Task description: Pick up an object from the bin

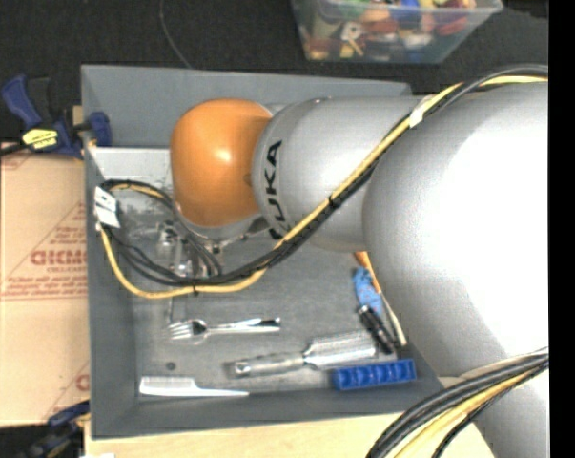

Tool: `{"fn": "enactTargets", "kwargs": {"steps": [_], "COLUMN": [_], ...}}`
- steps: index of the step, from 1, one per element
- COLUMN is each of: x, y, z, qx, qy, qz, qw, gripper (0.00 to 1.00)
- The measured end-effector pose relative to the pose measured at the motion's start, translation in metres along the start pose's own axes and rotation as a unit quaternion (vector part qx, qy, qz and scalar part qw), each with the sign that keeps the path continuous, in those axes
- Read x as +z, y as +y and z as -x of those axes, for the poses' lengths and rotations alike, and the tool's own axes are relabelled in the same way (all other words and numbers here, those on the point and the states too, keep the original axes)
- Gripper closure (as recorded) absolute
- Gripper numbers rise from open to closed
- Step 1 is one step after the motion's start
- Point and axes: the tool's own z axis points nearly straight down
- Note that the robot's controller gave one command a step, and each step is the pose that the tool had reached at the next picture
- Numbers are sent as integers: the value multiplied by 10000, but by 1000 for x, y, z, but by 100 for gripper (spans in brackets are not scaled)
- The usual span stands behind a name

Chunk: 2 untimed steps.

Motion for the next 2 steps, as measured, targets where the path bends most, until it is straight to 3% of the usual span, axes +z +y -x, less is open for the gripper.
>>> {"fn": "enactTargets", "kwargs": {"steps": [1, 2], "x": [-4, -55], "y": [-1, -49], "z": [2, -11], "qx": [19, -26], "qy": [-38, -58], "qz": [9, -2], "qw": [10000, 10000], "gripper": [0, 0]}}
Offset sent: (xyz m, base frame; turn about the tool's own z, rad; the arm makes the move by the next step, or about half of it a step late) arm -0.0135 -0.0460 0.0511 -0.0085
